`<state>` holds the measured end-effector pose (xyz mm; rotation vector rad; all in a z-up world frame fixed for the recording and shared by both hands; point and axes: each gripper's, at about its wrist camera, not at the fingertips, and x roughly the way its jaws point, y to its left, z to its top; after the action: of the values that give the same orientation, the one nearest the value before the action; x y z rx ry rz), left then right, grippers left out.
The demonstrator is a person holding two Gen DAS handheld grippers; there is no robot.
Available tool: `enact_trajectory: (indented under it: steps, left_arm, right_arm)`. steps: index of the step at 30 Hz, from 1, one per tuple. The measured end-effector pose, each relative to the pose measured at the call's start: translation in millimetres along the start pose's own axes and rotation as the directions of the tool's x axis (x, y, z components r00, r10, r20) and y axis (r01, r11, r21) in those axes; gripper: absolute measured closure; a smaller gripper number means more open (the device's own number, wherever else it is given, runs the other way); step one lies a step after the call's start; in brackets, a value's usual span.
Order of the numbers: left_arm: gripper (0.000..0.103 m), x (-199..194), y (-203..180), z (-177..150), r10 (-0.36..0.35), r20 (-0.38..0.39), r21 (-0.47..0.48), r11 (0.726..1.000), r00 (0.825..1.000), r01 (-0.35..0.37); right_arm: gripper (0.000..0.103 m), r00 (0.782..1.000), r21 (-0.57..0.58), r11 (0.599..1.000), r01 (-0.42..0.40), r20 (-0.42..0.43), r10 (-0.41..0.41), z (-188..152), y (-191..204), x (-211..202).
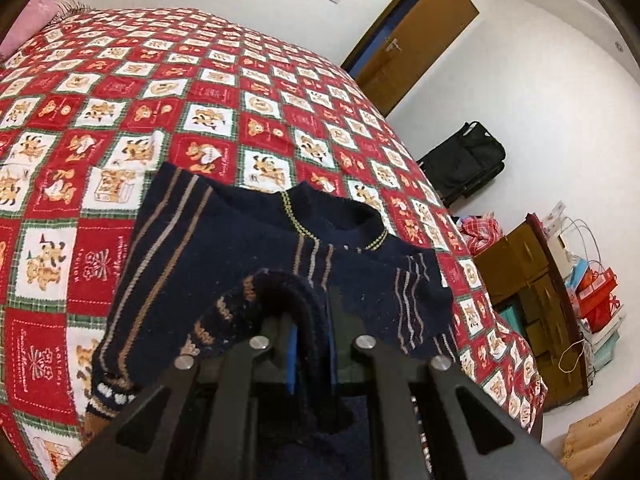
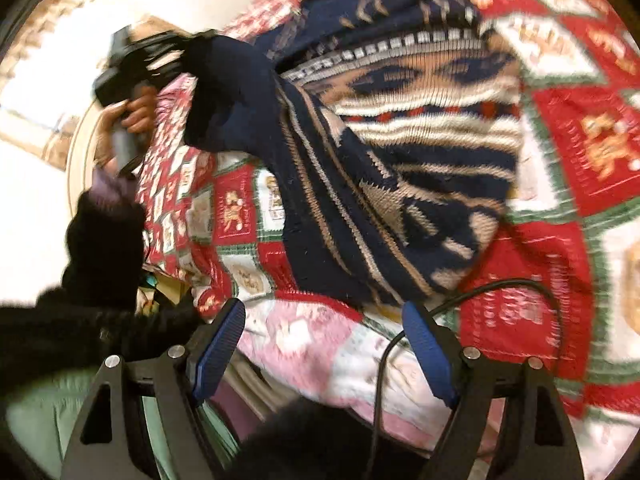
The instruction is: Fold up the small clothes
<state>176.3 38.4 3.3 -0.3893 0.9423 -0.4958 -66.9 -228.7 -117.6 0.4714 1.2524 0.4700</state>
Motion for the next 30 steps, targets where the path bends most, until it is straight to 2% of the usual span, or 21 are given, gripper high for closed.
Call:
enact_trajectory:
  steps: [3,6,8,11,13,14,15,16,17,20,22,24,28,30]
  left_arm:
    - [0.091,-5,3,1,-0.007,0.006,-0.002,1.000,1.000,0.007]
    - [0.091,-8,2,1,-0.012,0.007,0.004,1.000,1.000,0.012]
    - [0.091,-11,1,-2,-0.005,0.014,0.022,1.000,1.000,0.005]
    - [0.091,-17,1,-6,-0.003,0.026,0.038,0.999,1.000,0.002]
    - [0.091,-19,3,-8,-0.005,0.031,0.037,0.999,1.000,0.004]
    - [0.091,-19,5,-9,-0.004,0.032,0.036,0.999,0.999,0.003]
    - [0.091,-19,7,-10,0.000,0.031,0.033,0.999,1.000,-0.001]
    - [0.091,-19,8,-11,0.001,0.030,0.032,0.999,1.000,-0.002]
    - [0.091,-20,10,-13,0.002,0.029,0.033,0.999,1.000,-0.003]
    - [0.091,-29,11,-19,0.006,0.036,0.039,0.999,0.999,-0.008]
    - [0.091,-40,13,-22,-0.009,0.044,0.029,1.000,0.999,0.008]
    - [0.091,-55,11,-23,-0.018,0.062,0.035,0.999,0.998,0.016]
    - [0.091,-69,7,-13,-0.015,0.094,0.044,0.999,0.995,0.011]
    - [0.091,-65,9,-6,0.010,0.098,0.036,0.999,0.995,-0.013]
  right_arm:
    - [0.022,0.996,0.040,0.996,-0.076,-0.050,0.078,-7,-4,27]
    - [0.023,0.998,0.041,0.999,-0.011,-0.067,0.014,-12,-3,48]
    - [0.024,0.999,0.086,0.996,0.020,-0.036,-0.017,-9,-11,52]
    - [0.024,0.998,0.195,0.981,-0.025,0.056,0.014,-4,-28,53]
    - [0.045,0.996,0.211,0.977,-0.036,0.083,0.019,-5,-33,53]
    - [0.051,0.997,0.209,0.978,-0.016,0.080,-0.001,-6,-33,54]
    - [0.066,0.997,0.203,0.979,0.002,0.075,-0.017,-7,-33,55]
    - [0.085,0.997,0.203,0.979,-0.016,0.072,0.001,-9,-34,54]
    - [0.095,0.997,0.204,0.978,-0.043,0.074,0.028,-10,-33,53]
    - [0.095,0.992,0.145,0.987,-0.075,0.116,0.059,-10,-18,33]
    - [0.095,0.978,0.096,0.986,-0.135,0.172,0.117,-7,-5,0]
    - [0.095,0.954,0.064,0.978,-0.199,0.239,0.178,3,4,-32]
    - [0.095,0.886,0.059,0.948,-0.312,0.377,0.268,45,1,-85]
    - [0.095,0.861,0.088,0.942,-0.325,0.440,0.256,75,-14,-95]
